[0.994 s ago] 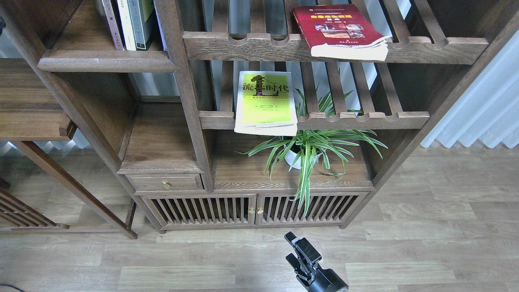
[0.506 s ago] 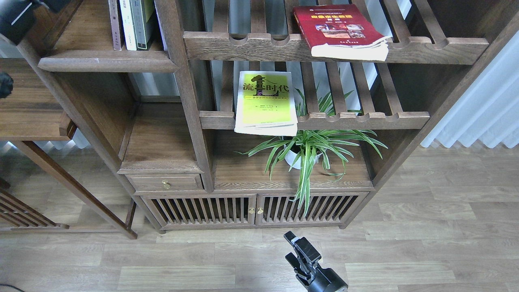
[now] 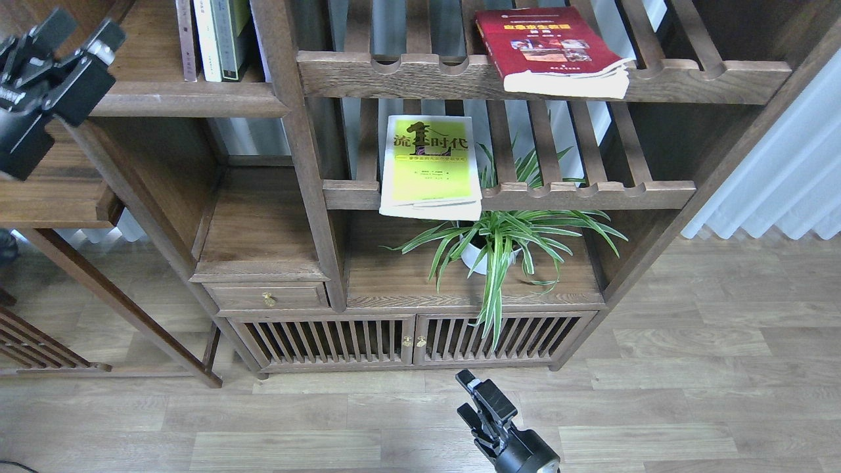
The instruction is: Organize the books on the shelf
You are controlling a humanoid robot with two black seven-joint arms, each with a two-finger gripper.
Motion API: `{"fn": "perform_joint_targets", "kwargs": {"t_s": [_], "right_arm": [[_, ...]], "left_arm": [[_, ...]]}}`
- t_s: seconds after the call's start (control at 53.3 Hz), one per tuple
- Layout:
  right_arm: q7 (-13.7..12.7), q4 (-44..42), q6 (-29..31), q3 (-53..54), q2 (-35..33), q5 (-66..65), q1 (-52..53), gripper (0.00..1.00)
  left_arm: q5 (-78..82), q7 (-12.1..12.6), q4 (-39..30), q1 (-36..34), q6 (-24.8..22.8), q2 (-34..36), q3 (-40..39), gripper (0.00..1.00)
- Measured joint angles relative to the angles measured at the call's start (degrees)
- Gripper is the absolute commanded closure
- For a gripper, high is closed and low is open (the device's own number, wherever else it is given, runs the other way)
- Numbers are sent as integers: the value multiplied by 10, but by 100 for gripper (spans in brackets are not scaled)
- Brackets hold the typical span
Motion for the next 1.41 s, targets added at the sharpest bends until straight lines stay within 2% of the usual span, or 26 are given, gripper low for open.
{"fn": "perform_joint_targets", "kwargs": {"t_s": [0.113, 0.619, 0.863, 1.182, 1.407], "right_arm": [[0, 5, 0, -2, 0, -1, 0, 1], [-1, 4, 0, -18, 0, -18, 65, 1], [-2, 33, 0, -20, 0, -20, 73, 1], [-2, 131, 0, -19, 0, -20, 64, 1], [-1, 171, 0, -13, 0, -22, 71, 1]], "left_arm": [[-4, 2, -5, 43, 0, -29, -1, 1], [-5, 8, -2, 184, 0, -170, -1, 1], [-5, 9, 15, 202, 0, -192, 5, 0], [-5, 8, 28, 258, 0, -213, 7, 0], [-4, 9, 32, 265, 0, -241, 8, 0]]}}
